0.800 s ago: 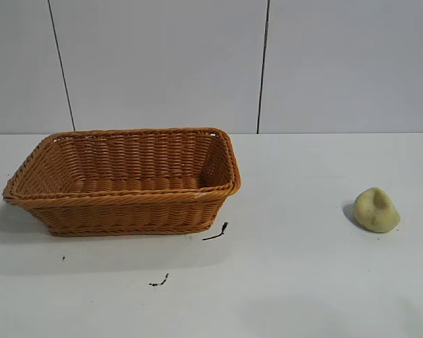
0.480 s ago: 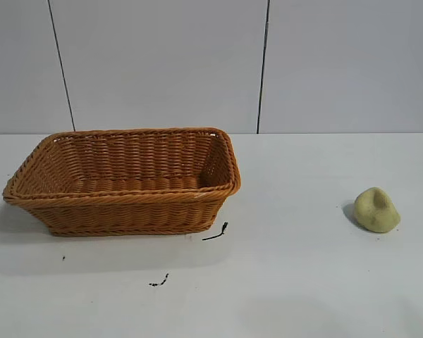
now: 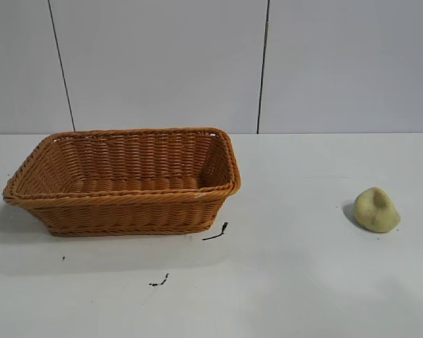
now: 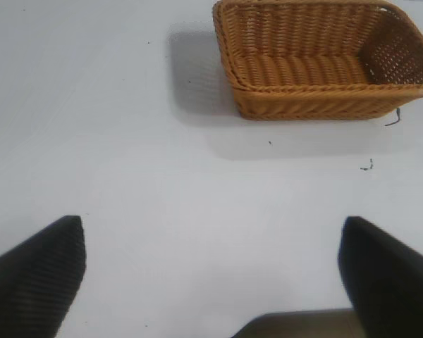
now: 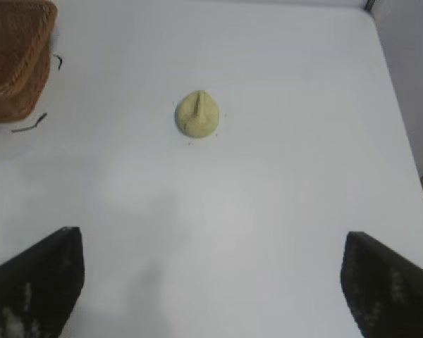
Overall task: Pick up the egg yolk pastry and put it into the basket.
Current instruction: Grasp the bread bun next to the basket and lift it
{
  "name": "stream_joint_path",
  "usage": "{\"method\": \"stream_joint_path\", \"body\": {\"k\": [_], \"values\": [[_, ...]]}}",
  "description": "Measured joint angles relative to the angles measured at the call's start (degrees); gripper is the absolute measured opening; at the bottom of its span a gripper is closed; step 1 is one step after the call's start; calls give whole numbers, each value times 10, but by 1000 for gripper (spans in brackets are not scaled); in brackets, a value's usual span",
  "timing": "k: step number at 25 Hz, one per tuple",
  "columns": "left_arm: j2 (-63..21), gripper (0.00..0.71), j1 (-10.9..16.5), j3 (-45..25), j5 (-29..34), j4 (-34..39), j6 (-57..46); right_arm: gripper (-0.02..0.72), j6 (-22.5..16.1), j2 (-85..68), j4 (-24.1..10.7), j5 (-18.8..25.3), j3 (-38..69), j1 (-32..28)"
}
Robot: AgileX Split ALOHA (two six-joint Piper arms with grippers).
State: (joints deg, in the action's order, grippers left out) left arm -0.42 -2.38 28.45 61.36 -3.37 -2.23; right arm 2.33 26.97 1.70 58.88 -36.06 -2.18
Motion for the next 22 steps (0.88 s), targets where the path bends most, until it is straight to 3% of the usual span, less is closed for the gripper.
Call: {"method": "stream_joint_path", "body": {"k": [12,22], "values": [[0,695,0,0,0,0,0,689,5,441,-5,-22,-156,0],[0,695,0,0,0,0,0,689,9,680,-8,-27,-302,8]]}}
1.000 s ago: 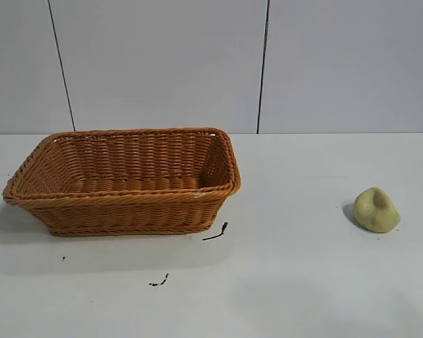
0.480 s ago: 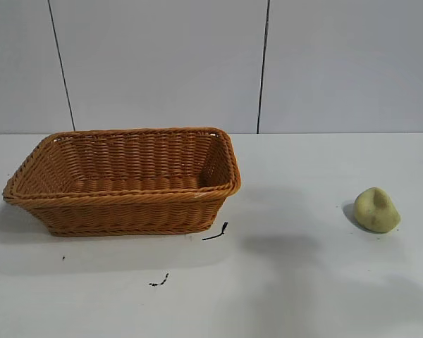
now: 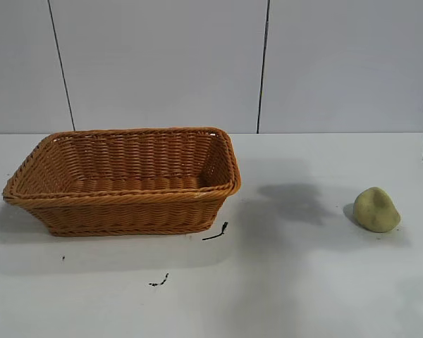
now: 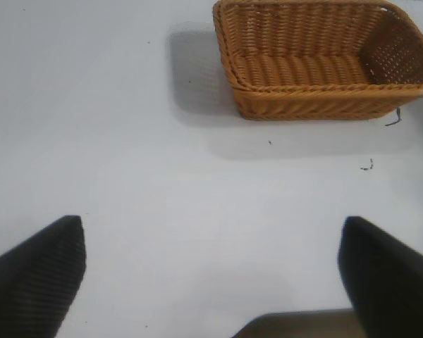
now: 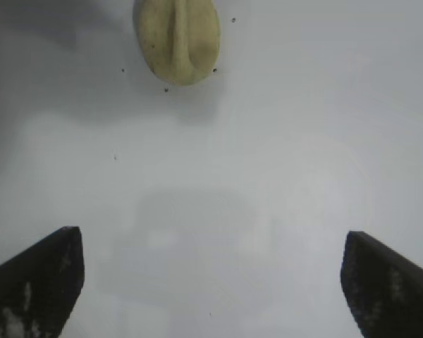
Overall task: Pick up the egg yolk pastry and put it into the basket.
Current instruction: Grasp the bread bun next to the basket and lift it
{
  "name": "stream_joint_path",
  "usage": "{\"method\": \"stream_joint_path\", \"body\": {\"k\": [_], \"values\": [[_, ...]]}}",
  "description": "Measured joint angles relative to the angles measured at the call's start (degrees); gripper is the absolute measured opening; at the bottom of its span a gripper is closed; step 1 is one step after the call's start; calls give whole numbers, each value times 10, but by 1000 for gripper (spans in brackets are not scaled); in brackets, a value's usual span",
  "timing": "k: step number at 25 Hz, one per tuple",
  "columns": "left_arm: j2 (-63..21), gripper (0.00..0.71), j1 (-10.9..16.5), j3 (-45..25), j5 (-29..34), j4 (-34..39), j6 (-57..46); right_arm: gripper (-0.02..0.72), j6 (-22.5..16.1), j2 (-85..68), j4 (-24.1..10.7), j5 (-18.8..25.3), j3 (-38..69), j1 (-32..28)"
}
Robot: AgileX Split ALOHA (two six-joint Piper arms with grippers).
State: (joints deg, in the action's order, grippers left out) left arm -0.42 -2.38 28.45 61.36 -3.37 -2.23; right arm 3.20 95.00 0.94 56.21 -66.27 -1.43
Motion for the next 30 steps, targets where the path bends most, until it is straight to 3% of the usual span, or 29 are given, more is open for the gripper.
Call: {"method": "stream_joint_path", "body": {"k": [7,11,30], "values": [[0,695,0,0,0,0,0,689,-6,99,-1,-39,-63,51],[0,695,0,0,0,0,0,689,-25,135,-6,-53,-85,52],[0,695,0,0,0,0,0,689,-28,247,-14,-128,-88,52]]}}
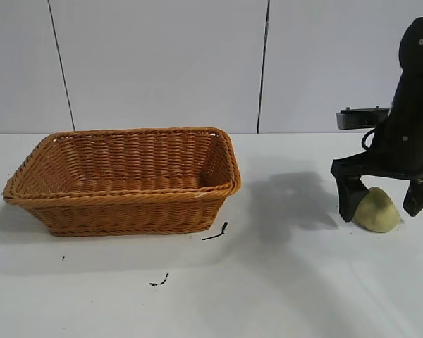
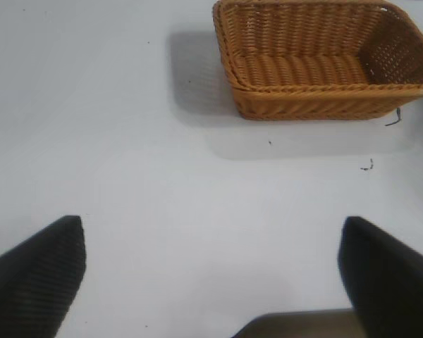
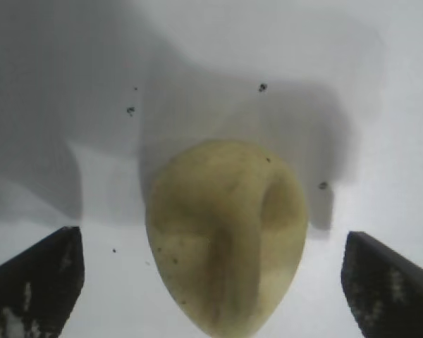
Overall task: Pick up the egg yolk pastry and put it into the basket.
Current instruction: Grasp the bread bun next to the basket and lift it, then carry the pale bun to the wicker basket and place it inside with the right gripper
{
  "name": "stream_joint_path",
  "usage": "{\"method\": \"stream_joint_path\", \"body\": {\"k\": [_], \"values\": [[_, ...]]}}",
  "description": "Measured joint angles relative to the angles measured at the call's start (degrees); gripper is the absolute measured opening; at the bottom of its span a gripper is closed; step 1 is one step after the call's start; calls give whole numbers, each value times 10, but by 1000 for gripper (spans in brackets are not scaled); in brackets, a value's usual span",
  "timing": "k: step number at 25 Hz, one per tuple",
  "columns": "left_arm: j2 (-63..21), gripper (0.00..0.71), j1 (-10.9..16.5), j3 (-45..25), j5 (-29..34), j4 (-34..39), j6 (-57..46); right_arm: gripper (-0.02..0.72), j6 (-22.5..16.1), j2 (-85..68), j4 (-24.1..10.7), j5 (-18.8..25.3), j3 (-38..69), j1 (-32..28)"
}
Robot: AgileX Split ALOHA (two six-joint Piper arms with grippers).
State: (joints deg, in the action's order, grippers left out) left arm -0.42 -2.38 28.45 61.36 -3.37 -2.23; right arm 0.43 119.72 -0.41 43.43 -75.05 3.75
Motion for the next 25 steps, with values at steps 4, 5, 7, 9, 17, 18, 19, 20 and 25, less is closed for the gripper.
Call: {"method": "stream_joint_path", "body": {"k": [4,5,7,9,17,18,19,20,25], "values": [[0,695,0,0,0,0,0,683,0,7,0,0,0,0],[0,695,0,0,0,0,0,664,1,7,0,-1,0,0],[0,695,0,0,0,0,0,563,1,7,0,-1,0,0],[0,695,0,0,0,0,0,428,1,7,0,-1,0,0],[0,695,0,0,0,0,0,203,1,-1,-6,15,-2,0],[0,695,0,0,0,0,0,202,1,-6,-7,25,-6,0],[0,695,0,0,0,0,0,202,1,-14,-9,39,-13,0],[0,695,0,0,0,0,0,202,2,-23,-9,56,-22,0],[0,695,0,0,0,0,0,200,7,-72,-9,147,-108,0]]}}
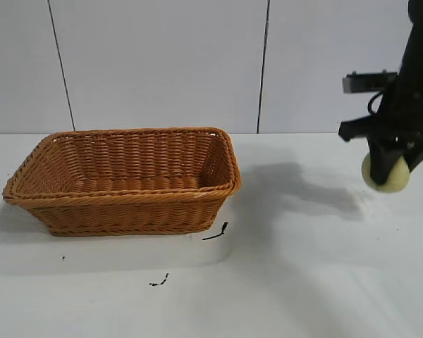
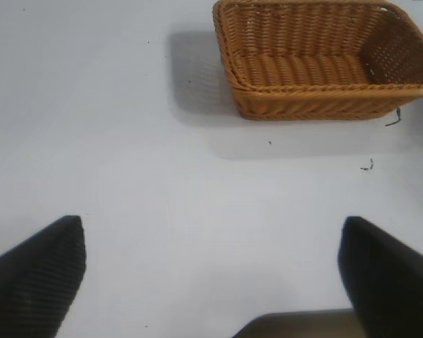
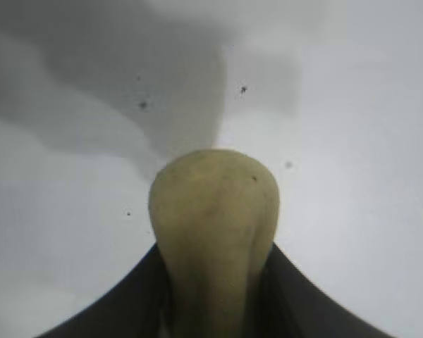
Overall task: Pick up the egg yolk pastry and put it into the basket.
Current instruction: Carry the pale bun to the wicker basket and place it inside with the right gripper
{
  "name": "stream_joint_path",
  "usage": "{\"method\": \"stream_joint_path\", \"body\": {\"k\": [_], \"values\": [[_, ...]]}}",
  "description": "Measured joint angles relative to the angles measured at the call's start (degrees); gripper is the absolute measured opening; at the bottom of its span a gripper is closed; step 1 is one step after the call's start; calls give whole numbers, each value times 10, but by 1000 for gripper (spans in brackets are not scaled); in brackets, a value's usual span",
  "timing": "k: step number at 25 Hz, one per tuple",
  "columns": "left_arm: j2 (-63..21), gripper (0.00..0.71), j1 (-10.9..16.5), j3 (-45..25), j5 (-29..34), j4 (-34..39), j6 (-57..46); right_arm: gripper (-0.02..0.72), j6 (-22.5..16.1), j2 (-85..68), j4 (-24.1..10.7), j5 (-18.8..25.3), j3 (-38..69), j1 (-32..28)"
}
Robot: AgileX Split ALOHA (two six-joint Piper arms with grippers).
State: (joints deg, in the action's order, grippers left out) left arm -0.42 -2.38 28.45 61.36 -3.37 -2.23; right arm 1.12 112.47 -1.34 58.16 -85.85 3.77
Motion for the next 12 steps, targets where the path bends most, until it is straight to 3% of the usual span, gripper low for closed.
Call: {"method": "stream_joint_path", "body": {"k": [5,12], "values": [[0,695,0,0,0,0,0,200,2,-13,7,64,-83,0],[0,695,0,0,0,0,0,200,1,-13,13,90,-152,49]]}}
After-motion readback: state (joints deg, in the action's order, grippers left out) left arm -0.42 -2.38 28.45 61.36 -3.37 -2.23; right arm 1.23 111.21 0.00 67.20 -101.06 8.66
